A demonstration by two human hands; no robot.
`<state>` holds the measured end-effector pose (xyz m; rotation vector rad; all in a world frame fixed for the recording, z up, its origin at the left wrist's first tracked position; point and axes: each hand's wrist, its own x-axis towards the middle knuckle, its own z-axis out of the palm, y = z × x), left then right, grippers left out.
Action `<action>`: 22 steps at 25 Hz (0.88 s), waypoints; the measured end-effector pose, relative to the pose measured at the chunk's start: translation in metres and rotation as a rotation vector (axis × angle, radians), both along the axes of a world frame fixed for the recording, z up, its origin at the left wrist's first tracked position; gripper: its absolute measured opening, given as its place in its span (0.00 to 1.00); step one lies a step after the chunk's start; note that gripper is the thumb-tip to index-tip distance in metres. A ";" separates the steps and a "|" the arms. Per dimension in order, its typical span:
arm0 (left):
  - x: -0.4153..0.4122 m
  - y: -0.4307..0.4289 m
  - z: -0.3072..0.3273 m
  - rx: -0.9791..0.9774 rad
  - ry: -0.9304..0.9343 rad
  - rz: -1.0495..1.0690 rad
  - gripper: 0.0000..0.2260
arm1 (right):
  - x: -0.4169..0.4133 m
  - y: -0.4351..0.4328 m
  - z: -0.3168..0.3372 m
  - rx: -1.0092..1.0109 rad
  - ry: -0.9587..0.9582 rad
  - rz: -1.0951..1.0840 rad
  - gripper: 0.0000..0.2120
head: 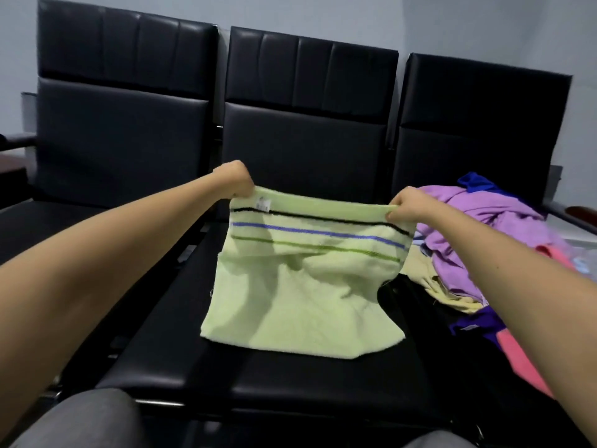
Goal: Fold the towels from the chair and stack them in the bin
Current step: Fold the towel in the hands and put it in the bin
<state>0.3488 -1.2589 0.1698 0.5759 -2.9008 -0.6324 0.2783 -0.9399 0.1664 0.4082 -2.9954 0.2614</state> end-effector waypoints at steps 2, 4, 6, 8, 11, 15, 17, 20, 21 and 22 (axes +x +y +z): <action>0.003 0.005 -0.002 0.122 -0.273 0.009 0.13 | 0.005 -0.003 -0.007 0.170 -0.084 -0.003 0.08; 0.002 0.001 -0.015 0.201 -0.428 0.011 0.13 | 0.007 -0.005 -0.020 0.249 -0.128 -0.029 0.11; 0.000 -0.005 -0.028 0.312 -0.475 0.022 0.08 | 0.006 -0.005 -0.032 0.214 -0.187 -0.061 0.13; 0.001 -0.008 -0.036 0.504 -0.469 0.043 0.02 | 0.006 -0.007 -0.038 0.017 -0.260 -0.093 0.14; -0.002 -0.008 -0.047 0.722 -0.392 0.057 0.08 | -0.005 -0.011 -0.047 -0.422 -0.316 -0.199 0.14; -0.028 -0.005 -0.035 1.089 0.086 0.069 0.08 | -0.026 -0.030 -0.042 -0.692 -0.038 -0.255 0.11; -0.044 -0.004 -0.017 1.037 0.441 0.071 0.08 | -0.030 -0.040 -0.022 -0.745 0.246 -0.252 0.13; -0.042 0.005 0.007 0.751 0.676 0.051 0.09 | -0.031 -0.043 0.014 -0.721 0.372 -0.181 0.16; -0.040 0.005 0.011 0.699 0.718 0.041 0.09 | -0.031 -0.042 0.020 -0.708 0.375 -0.159 0.16; -0.037 0.003 0.013 0.658 0.755 0.028 0.11 | -0.028 -0.039 0.024 -0.681 0.375 -0.134 0.16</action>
